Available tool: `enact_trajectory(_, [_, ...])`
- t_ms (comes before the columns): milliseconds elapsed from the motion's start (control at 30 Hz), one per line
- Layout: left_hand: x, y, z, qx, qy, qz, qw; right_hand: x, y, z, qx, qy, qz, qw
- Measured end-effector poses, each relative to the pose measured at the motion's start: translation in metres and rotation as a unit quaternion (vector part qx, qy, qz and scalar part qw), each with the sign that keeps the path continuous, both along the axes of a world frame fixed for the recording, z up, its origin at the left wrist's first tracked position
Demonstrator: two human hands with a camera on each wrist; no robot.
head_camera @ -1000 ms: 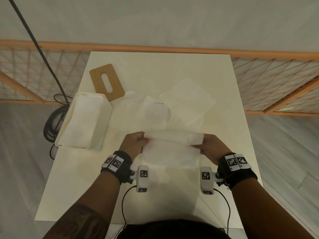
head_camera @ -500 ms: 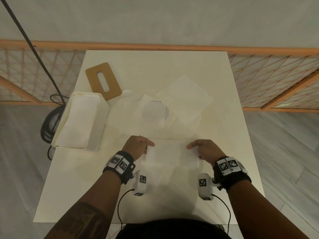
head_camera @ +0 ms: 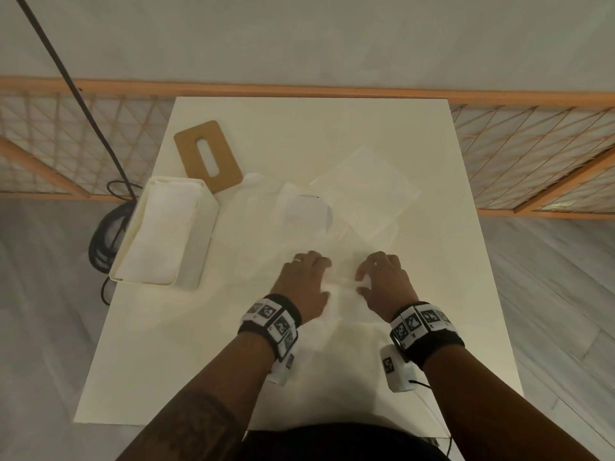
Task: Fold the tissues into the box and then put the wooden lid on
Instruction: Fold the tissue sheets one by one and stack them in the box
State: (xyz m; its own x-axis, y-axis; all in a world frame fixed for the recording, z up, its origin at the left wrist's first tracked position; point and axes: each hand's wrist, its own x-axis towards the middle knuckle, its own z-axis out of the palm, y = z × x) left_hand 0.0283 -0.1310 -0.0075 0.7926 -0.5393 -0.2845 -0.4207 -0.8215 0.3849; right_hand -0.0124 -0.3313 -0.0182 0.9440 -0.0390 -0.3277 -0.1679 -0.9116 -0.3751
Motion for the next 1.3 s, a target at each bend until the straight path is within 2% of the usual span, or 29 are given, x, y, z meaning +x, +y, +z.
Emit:
enact_trajectory(100, [0.001,-0.021,-0.005,0.061,0.020,-0.066,0.996,-0.005,-0.001,0.005,0.006,-0.029,0.017,0.999])
enact_trajectory(200, [0.001,-0.029,0.001,0.117,-0.023,-0.095,0.988,-0.009,-0.004,0.010,0.044,-0.063,0.018,0.997])
enact_trajectory(267, [0.002,-0.028,0.010,0.129,-0.052,-0.091,0.986,-0.014,-0.009,0.010,0.131,-0.120,-0.065,0.982])
enact_trajectory(300, [0.003,-0.025,0.015,0.099,-0.033,-0.060,0.993,-0.017,-0.013,0.011,0.182,-0.148,-0.140,0.962])
enact_trajectory(367, [0.008,-0.015,0.025,-0.021,0.072,0.072,0.995,-0.021,-0.018,0.017,0.268,-0.150,-0.299,0.903])
enact_trajectory(400, [0.010,-0.008,0.025,-0.104,0.134,0.144,0.975,-0.023,-0.016,0.022,0.321,-0.115,-0.352,0.871])
enact_trajectory(433, [0.010,-0.002,0.024,-0.194,0.192,0.206,0.940,-0.023,-0.012,0.024,0.387,-0.068,-0.379,0.838])
enact_trajectory(500, [0.000,0.000,0.022,-0.343,0.304,0.285,0.842,-0.021,0.006,0.027,0.511,0.016,-0.368,0.776])
enact_trajectory(533, [-0.005,-0.002,0.020,-0.374,0.335,0.289,0.815,-0.020,0.016,0.029,0.541,0.037,-0.336,0.770])
enact_trajectory(567, [-0.009,-0.006,0.020,-0.381,0.343,0.276,0.813,-0.017,0.024,0.030,0.538,0.046,-0.301,0.786])
enact_trajectory(633, [-0.013,-0.010,0.017,-0.390,0.334,0.259,0.818,-0.011,0.034,0.034,0.462,0.033,-0.264,0.846])
enact_trajectory(667, [-0.012,-0.009,0.015,-0.408,0.329,0.276,0.806,-0.010,0.035,0.034,0.419,0.016,-0.270,0.867])
enact_trajectory(733, [-0.009,-0.006,0.010,-0.434,0.321,0.321,0.778,-0.010,0.030,0.033,0.391,0.001,-0.285,0.875])
enact_trajectory(833, [-0.008,-0.002,0.010,-0.414,0.323,0.304,0.795,-0.013,0.028,0.032,0.353,0.016,-0.235,0.906])
enact_trajectory(867, [-0.007,0.000,0.012,-0.411,0.322,0.296,0.800,-0.014,0.028,0.030,0.349,0.013,-0.233,0.907])
enact_trajectory(933, [-0.005,0.002,0.013,-0.412,0.320,0.294,0.801,-0.014,0.025,0.027,0.374,0.021,-0.259,0.890])
enact_trajectory(1000, [-0.004,0.002,0.018,-0.391,0.285,0.266,0.834,-0.015,0.023,0.025,0.417,0.034,-0.272,0.867])
enact_trajectory(1067, [-0.003,0.001,0.025,-0.377,0.236,0.228,0.866,-0.016,0.023,0.027,0.433,-0.005,-0.259,0.864])
enact_trajectory(1200, [-0.006,-0.009,0.037,-0.397,0.120,0.200,0.888,-0.017,0.025,0.036,0.428,-0.134,-0.250,0.858])
enact_trajectory(1300, [-0.017,-0.024,0.029,-0.368,0.059,0.192,0.908,-0.020,0.033,0.031,0.371,-0.171,-0.235,0.882])
